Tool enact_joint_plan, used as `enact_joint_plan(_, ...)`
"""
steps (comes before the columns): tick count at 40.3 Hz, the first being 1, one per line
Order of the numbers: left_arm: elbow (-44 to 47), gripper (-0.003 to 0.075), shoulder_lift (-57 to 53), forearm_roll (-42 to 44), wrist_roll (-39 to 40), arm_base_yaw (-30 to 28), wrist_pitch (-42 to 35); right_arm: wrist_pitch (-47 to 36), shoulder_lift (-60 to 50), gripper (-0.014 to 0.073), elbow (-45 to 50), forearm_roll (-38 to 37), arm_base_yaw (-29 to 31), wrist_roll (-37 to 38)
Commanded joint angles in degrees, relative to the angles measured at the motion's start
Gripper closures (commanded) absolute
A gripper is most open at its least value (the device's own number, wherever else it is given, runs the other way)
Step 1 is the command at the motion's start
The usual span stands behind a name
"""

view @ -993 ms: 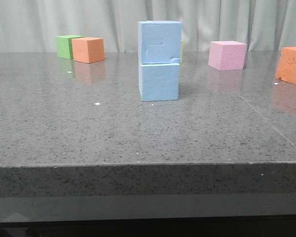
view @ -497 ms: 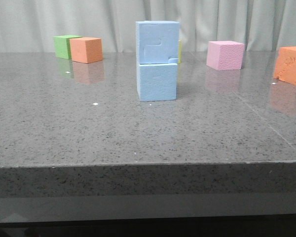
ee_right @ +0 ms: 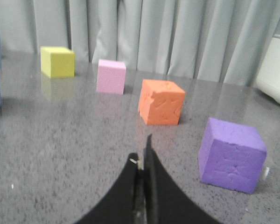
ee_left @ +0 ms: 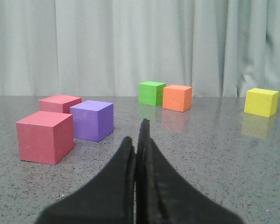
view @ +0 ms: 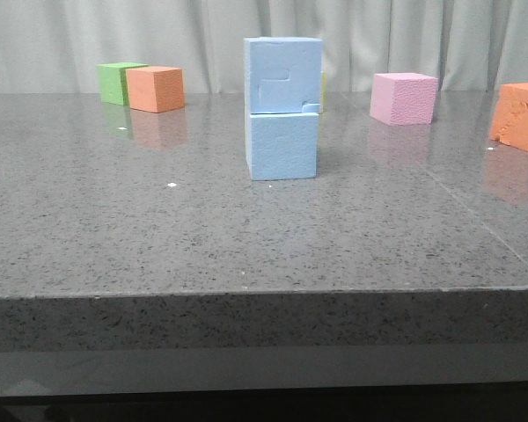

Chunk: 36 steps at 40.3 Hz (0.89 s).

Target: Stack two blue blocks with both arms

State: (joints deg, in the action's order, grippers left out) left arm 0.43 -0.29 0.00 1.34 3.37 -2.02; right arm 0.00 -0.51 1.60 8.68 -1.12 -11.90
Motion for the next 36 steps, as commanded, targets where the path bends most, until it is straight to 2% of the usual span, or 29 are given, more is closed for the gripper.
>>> enact_joint_plan(1,0.05,0.0741,-1.0,0.0,0.38,0.4,-4.78,-6.54,-1.1,0.0662,-0.36,-4.59,0.33,7.29)
enact_joint_plan(5,0.05,0.0741,-1.0,0.0,0.38,0.4,-4.78,-6.27,-1.1,0.0662,-0.36,-10.22,0.33,14.82)
enact_joint_plan(8,0.05,0.0741,-1.0,0.0,0.38,0.4,-4.78,-6.02,-1.1,0.0662,-0.36,-10.52,0.33,17.14)
enact_joint_plan(20,0.05,0.0741,-1.0,0.0,0.38,0.4,-4.78,-2.53,-1.1,0.0662,-0.36,-10.11,0.33,17.16)
enact_joint_plan(36,0.05,0.0741,-1.0,0.0,0.38,0.4,-4.78,-2.5,-1.1,0.0662,-0.36,-10.11,0.33,17.16)
